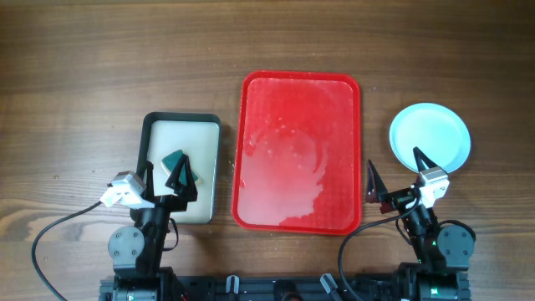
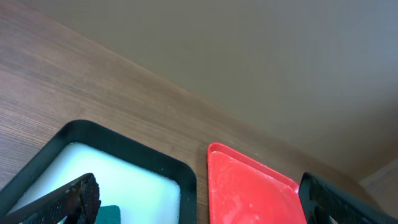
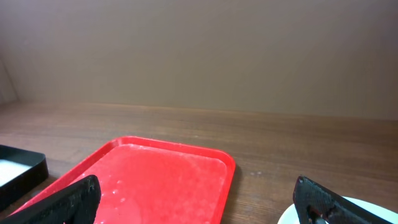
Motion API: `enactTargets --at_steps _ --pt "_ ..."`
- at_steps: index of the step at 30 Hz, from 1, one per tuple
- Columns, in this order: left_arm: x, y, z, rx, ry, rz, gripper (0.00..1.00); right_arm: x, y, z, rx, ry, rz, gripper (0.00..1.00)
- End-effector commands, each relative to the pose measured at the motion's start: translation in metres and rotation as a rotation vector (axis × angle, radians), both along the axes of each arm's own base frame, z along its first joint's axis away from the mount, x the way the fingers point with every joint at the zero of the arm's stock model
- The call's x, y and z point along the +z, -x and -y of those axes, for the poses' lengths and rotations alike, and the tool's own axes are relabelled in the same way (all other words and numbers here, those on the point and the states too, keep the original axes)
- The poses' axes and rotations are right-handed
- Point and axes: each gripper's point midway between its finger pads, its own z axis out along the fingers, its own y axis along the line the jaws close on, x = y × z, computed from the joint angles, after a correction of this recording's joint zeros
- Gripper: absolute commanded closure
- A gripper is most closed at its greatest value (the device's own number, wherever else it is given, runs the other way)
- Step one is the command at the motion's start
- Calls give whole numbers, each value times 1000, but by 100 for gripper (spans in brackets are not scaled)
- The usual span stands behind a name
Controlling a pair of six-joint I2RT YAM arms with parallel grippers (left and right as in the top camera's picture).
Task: Clean dirty plates on tray and stack at the side
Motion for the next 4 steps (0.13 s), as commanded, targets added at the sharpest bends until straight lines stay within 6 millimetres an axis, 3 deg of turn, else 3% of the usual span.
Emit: enactTargets --at_steps 1,4 --pt "-2 0 1 -8 -19 4 0 2 1 -1 1 5 13 0" --pt "-2 0 1 -8 -19 4 0 2 1 -1 1 5 13 0"
